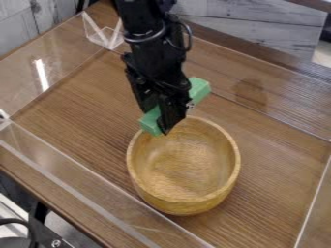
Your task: Remove the green block from inside the brown bowl and put it on the table
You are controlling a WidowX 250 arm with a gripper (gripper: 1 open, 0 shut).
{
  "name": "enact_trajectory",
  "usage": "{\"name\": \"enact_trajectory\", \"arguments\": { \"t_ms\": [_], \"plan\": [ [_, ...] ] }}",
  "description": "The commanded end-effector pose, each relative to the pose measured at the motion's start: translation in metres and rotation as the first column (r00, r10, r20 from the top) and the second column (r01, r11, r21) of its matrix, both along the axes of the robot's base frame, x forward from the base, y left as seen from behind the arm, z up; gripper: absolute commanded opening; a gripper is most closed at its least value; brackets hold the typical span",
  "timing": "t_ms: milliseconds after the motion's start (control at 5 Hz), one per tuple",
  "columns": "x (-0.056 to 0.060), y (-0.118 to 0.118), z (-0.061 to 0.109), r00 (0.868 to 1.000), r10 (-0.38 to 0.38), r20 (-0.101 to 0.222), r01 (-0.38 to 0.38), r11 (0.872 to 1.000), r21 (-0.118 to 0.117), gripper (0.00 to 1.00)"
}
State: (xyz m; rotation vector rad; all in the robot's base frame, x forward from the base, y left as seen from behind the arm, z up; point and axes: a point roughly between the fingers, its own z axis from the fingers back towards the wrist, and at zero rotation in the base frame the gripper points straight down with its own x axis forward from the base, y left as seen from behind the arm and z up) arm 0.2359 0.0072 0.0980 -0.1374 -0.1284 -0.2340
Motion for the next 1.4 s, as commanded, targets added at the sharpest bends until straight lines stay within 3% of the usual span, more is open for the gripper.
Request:
{"name": "enact_trajectory", "arguments": {
  "t_ms": [0, 400, 1200],
  "plan": [
    [0.004, 0.004, 0.012, 0.998, 0.013, 0.054, -0.013, 1.000, 0.004, 0.00],
    [0.001, 0.007, 0.015, 0.997, 0.026, 0.068, -0.026, 1.000, 0.002, 0.00],
    [0.009, 0.019, 0.016, 0.994, 0.046, 0.100, -0.045, 0.999, -0.006, 0.00]
  ]
}}
